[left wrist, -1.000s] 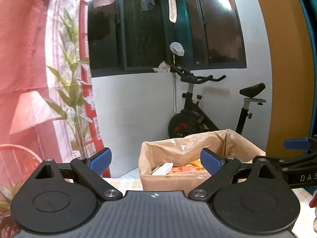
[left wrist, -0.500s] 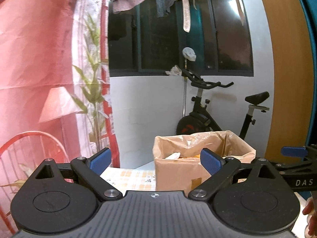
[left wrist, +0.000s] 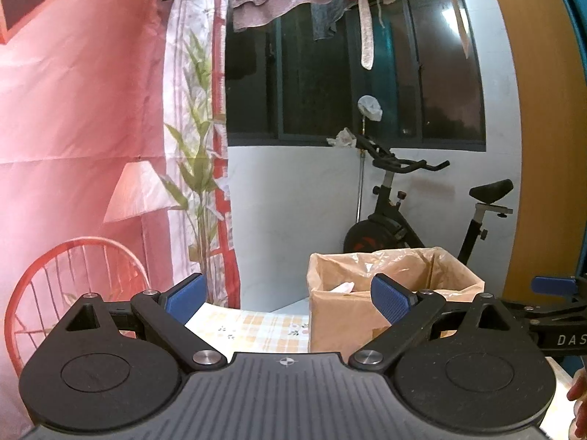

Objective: Organize snacks

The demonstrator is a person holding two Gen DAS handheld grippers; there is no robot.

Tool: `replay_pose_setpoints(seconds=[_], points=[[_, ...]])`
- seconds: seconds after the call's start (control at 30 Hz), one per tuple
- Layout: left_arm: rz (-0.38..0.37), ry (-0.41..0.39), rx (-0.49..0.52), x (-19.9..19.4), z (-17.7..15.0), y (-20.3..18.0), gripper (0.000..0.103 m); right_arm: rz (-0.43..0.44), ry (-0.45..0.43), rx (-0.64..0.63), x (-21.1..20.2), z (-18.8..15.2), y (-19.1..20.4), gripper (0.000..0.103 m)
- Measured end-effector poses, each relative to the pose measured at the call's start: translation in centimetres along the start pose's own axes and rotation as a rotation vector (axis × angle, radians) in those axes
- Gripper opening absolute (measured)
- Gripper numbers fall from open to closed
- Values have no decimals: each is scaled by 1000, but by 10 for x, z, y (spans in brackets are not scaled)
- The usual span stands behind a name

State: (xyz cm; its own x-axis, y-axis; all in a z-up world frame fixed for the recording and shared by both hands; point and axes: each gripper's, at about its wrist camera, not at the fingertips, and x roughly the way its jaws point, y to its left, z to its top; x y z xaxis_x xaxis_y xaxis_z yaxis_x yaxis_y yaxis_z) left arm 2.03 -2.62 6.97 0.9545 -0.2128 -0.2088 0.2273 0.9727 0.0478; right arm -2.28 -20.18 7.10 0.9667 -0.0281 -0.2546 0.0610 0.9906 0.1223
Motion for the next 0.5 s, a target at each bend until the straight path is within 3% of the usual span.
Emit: replay_pose_setpoints(seconds=[0.5], points=[[25, 22, -23, -2, -3, 4, 97, 1, 3, -3, 1, -2, 2, 103]])
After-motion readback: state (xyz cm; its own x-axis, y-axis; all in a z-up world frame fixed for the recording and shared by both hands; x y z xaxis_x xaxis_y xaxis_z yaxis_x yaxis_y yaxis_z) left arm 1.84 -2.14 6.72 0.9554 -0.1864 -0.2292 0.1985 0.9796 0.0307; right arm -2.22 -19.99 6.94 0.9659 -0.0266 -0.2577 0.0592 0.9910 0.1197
